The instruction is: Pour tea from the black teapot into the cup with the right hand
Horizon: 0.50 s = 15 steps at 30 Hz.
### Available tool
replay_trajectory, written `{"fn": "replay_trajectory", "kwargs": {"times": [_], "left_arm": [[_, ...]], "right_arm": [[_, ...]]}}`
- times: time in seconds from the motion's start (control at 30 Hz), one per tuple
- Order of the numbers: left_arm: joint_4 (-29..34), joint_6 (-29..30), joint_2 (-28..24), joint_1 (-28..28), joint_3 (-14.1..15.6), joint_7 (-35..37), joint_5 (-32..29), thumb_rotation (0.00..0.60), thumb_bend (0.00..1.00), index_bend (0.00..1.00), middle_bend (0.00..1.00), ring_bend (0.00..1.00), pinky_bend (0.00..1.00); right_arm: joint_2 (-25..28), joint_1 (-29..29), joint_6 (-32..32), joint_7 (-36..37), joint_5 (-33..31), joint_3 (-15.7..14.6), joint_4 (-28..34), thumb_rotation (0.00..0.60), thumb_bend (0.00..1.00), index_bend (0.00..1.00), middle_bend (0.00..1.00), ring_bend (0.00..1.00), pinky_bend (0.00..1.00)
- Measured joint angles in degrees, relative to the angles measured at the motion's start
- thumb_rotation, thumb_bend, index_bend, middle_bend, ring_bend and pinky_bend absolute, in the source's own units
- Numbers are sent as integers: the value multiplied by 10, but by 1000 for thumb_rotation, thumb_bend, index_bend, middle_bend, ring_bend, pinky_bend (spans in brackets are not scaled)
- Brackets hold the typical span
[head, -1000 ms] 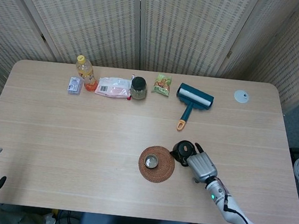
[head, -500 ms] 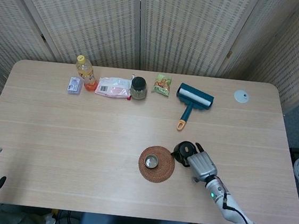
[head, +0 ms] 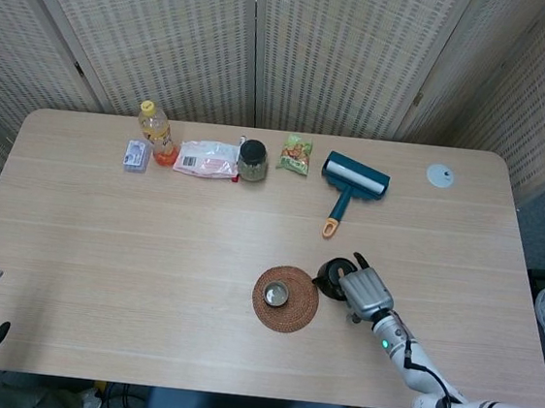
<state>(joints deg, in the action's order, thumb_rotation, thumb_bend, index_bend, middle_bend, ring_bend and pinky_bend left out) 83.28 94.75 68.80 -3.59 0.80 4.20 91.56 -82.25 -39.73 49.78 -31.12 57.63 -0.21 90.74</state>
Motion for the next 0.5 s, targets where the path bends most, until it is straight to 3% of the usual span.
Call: {"fn": "replay_trajectory", "kwargs": {"times": [0.13,0.33,0.5], "left_arm": [[0,-1,0,0,0,-1,0,600,293,146,68,88,27],[1,-2,1,0,0,-2,0,600,293,146,68,88,27],[3,-3,1,0,1,-3,-1,600,293,146,68,88,27]], "right_arm": [[2,-1,-3,10,-2,3,0,590,0,752,811,759,35],[6,-3,-11,33,9,7,-3,392,0,790,835,778,35],[9,-7,-19,48,16,11,-10,356,0,836,865,803,35]]}}
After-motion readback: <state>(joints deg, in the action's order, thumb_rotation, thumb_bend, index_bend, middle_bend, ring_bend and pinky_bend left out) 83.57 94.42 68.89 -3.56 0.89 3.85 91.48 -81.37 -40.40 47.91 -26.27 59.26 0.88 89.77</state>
